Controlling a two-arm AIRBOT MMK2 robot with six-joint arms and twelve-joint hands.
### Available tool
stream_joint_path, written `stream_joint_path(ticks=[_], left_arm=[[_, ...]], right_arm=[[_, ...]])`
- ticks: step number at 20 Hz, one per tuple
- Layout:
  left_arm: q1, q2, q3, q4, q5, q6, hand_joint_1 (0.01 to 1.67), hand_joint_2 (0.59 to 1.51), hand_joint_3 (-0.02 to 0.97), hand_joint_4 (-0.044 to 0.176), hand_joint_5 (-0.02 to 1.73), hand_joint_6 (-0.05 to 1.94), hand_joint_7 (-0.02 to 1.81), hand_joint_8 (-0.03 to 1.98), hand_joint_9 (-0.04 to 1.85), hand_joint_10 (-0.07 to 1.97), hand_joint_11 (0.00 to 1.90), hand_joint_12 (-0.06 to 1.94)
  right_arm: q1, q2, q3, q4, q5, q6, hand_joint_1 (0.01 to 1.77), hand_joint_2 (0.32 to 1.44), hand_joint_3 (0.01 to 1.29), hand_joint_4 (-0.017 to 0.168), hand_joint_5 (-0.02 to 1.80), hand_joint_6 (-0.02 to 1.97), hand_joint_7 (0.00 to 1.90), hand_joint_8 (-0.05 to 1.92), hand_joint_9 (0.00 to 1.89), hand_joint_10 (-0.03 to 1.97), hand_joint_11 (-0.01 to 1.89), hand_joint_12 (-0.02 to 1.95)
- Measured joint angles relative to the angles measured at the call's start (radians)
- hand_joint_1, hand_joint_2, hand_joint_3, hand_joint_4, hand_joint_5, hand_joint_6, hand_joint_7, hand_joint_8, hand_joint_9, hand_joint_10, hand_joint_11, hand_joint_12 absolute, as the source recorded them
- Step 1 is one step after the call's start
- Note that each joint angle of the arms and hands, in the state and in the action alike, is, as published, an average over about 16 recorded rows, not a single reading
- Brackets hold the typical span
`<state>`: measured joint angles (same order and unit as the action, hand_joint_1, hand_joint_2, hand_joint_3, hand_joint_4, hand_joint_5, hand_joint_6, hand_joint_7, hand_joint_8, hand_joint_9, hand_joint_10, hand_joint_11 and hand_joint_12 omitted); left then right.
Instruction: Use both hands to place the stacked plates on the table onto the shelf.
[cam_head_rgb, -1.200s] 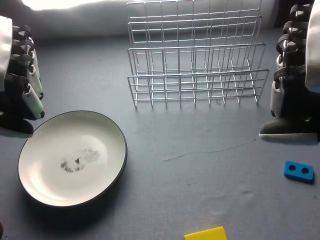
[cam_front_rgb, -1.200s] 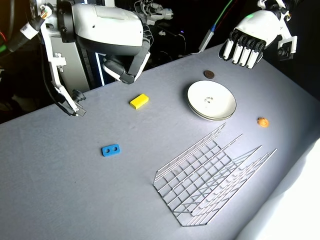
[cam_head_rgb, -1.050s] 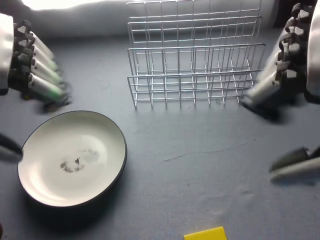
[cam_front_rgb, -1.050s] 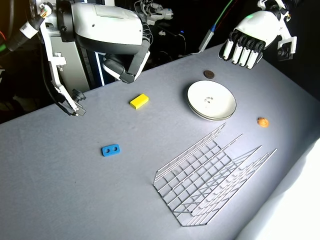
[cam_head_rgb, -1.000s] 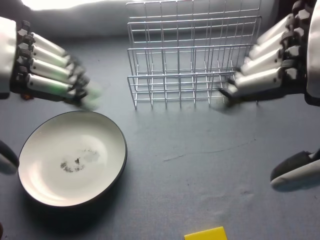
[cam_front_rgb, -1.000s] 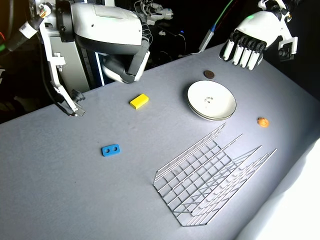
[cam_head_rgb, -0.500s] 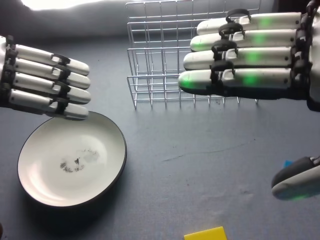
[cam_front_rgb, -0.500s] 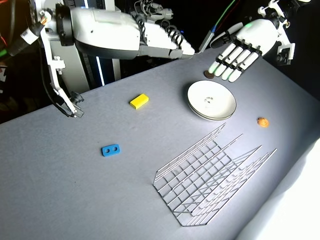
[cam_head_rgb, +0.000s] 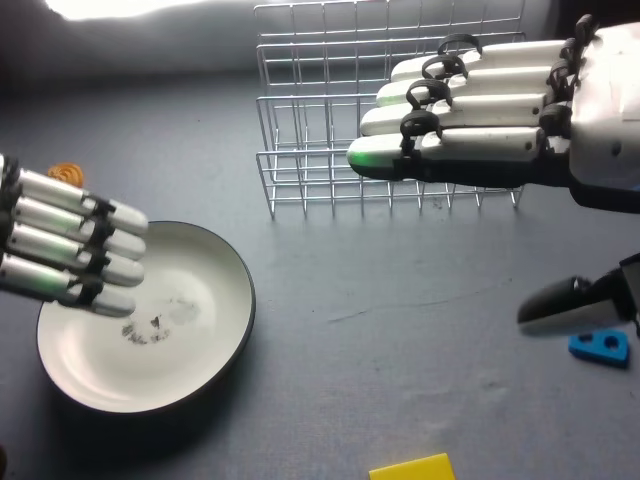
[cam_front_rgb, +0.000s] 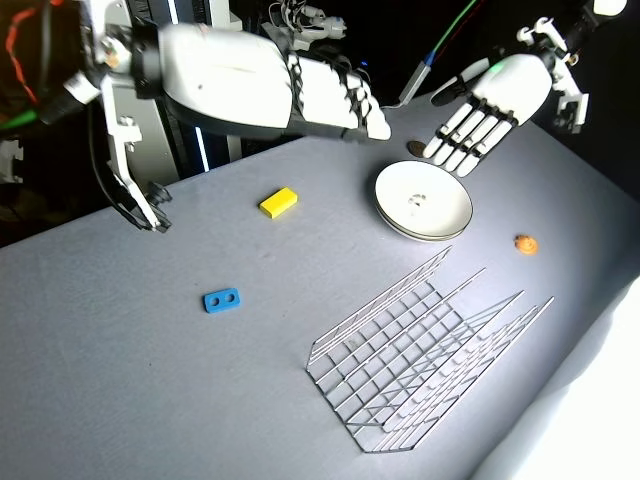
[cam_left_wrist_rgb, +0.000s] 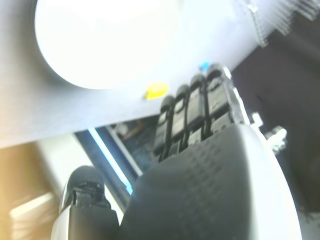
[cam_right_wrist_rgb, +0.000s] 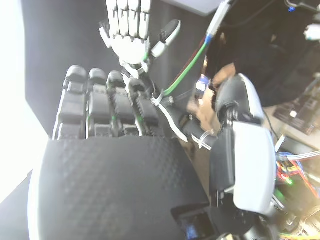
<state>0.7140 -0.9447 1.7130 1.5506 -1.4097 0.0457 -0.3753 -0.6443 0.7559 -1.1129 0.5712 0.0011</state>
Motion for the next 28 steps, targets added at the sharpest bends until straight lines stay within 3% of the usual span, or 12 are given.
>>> stream_joint_path(ticks=[8,14,28], left_arm=[[0.169,-0.058,0.076,-0.042,-0.010,0.051,0.02,1.088,0.014,-0.003,0.08,0.00,0.07,0.01,0.04,0.01,0.02,0.01],[0.233,-0.087,0.114,-0.059,-0.005,0.075,0.02,1.093,0.014,-0.003,0.10,0.00,0.07,0.01,0.04,0.01,0.02,0.01],[0.259,-0.129,0.158,-0.065,0.033,0.060,0.02,1.103,0.014,-0.004,0.12,-0.01,0.08,0.00,0.06,0.00,0.02,0.13]], right_arm=[[0.009,-0.037,0.006,-0.056,-0.067,0.043,0.93,1.07,0.02,0.002,0.19,0.02,0.22,0.01,0.21,0.04,0.02,0.76],[0.006,-0.067,0.006,-0.063,-0.111,0.024,1.02,1.10,0.02,0.002,0.36,0.03,0.40,0.01,0.37,0.06,0.02,1.20],[-0.001,-0.148,0.007,-0.052,-0.184,-0.076,1.13,1.12,0.02,0.002,0.63,0.04,0.66,0.02,0.60,0.12,0.09,1.39]])
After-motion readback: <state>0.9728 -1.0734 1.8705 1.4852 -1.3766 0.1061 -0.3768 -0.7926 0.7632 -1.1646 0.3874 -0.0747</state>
